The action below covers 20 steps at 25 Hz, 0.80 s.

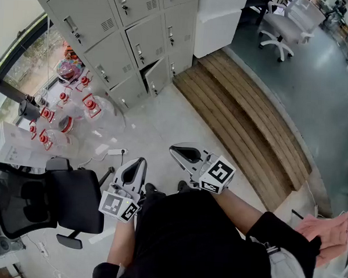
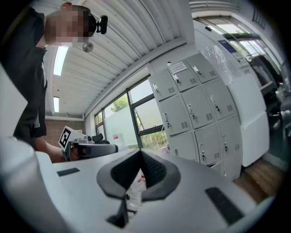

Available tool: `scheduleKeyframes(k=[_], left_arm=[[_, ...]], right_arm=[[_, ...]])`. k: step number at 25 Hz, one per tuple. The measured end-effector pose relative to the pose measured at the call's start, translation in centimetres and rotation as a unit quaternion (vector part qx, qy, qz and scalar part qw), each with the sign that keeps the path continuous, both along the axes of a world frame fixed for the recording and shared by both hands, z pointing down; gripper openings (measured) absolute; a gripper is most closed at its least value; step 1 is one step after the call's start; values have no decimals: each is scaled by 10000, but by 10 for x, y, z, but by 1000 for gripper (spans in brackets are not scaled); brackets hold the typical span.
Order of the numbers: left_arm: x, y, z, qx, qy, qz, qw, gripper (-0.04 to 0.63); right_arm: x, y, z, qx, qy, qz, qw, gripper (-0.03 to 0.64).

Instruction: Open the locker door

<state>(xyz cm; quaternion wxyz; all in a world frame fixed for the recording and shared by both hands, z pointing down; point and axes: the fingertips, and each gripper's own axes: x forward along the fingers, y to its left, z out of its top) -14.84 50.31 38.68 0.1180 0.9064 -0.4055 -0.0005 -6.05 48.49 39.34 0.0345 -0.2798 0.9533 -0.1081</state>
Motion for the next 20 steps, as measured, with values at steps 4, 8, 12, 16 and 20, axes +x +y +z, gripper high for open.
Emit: scheduleKeyframes(k=[4,8,12,16,20], left_arm=[[2,2,5,-99,-39,102,9999,15],[7,8,6,-140,64,220,9996,15],[7,14,9,-210,68,279,9994,15],[6,18,8,-248,108,307,9992,15],[5,20,4,-244,81,301,9992,15]], right_arm=[[-1,4,1,-5,40,-71,10000,11],[1,9,3,-30,49,-140,9999,11],[-3,9,4,-43,46,-173,9998,11],[-5,10,-4,-31,-318,-292,9991,12],[-8,17,-6,-25,-495,-523,9974,12]])
